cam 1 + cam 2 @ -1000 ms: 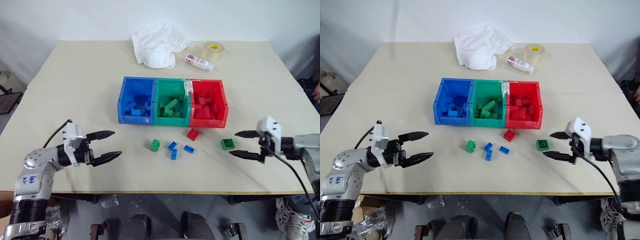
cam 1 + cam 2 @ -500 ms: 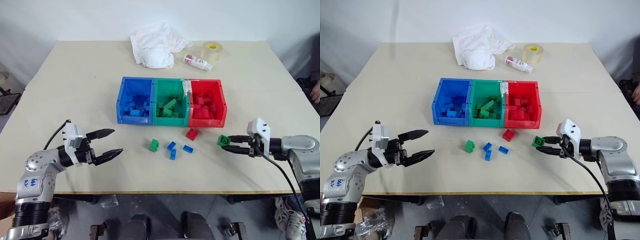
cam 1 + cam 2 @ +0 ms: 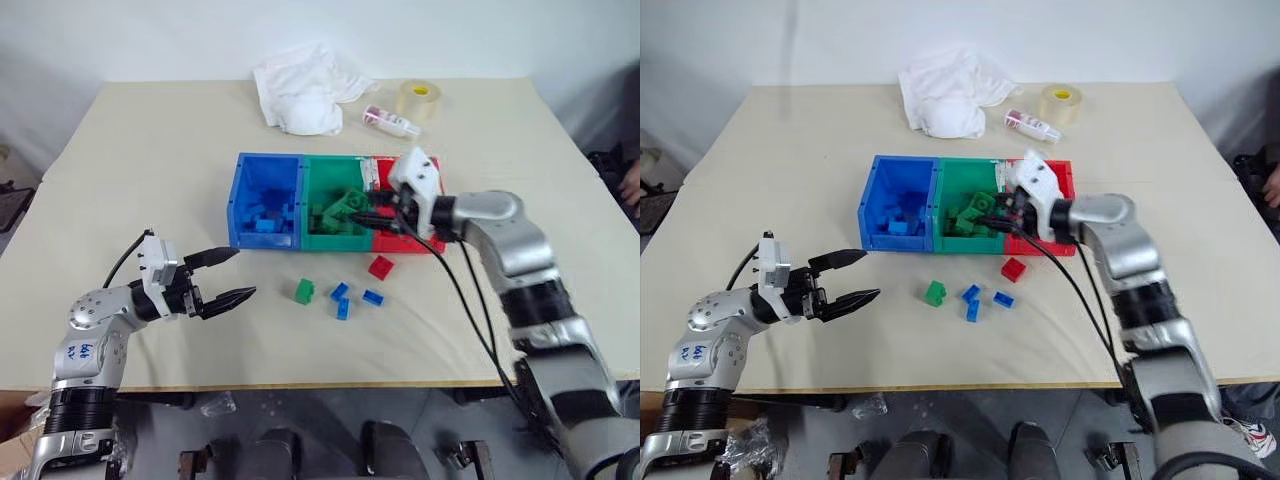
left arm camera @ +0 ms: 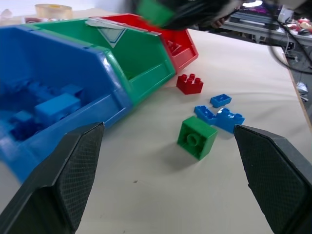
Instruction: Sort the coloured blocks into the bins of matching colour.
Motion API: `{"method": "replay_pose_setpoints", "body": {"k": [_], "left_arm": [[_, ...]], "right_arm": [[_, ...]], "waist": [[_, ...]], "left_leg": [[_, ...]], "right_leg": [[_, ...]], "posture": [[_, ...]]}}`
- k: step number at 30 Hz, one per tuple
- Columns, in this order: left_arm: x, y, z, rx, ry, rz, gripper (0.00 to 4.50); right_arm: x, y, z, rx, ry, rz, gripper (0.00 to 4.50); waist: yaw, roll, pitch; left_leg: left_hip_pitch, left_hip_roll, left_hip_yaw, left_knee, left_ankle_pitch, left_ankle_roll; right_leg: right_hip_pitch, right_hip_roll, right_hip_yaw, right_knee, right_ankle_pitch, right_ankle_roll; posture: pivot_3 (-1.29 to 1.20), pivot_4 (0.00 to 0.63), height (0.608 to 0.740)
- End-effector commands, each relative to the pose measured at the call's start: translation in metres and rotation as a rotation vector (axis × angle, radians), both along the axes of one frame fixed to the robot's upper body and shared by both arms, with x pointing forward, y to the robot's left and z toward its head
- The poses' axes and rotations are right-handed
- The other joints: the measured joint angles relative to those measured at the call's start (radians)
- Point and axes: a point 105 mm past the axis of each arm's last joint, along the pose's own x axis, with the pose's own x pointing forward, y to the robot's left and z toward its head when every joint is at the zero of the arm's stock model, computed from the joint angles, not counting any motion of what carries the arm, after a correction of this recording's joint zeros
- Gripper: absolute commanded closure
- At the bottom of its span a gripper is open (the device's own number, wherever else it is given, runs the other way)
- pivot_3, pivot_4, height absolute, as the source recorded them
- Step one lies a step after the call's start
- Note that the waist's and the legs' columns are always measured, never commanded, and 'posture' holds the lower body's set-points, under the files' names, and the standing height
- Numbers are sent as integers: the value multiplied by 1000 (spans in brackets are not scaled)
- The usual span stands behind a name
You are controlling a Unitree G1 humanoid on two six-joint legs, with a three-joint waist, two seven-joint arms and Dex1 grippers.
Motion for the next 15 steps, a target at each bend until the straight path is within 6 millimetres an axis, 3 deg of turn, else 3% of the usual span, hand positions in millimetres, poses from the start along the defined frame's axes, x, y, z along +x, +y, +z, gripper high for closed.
{"method": "replay_pose_setpoints", "body": {"k": [1, 5, 11, 15], "left_arm": [[0, -3, 9, 3, -56, -4, 0], [-2, -3, 10, 1, -59, -1, 0], [0, -4, 8, -1, -52, -13, 0], [6, -8, 8, -5, -50, -32, 0]], "right_arm": [[16, 5, 11, 6, -72, -35, 1435], [15, 7, 15, 4, -98, 2, 34], [-12, -10, 16, 4, -111, 90, 9], [-62, -39, 9, -4, -72, 197, 9]], "waist": [[-3, 0, 0], [-13, 0, 0], [-18, 0, 0], [-3, 0, 0]], "left_leg": [[-1, -1, -1, 0, 0, 0], [-1, -2, -5, -1, -1, 1], [-1, -1, -5, -2, -1, 1], [-1, -1, -5, 2, -1, 1]], "right_leg": [[0, 0, 0, 0, 0, 0], [0, 0, -1, 0, 0, 0], [-1, 0, -2, 0, 0, 0], [1, 0, -2, 0, 0, 0]], "posture": [[0, 150, 740], [0, 150, 740], [0, 150, 740], [0, 150, 740]]}}
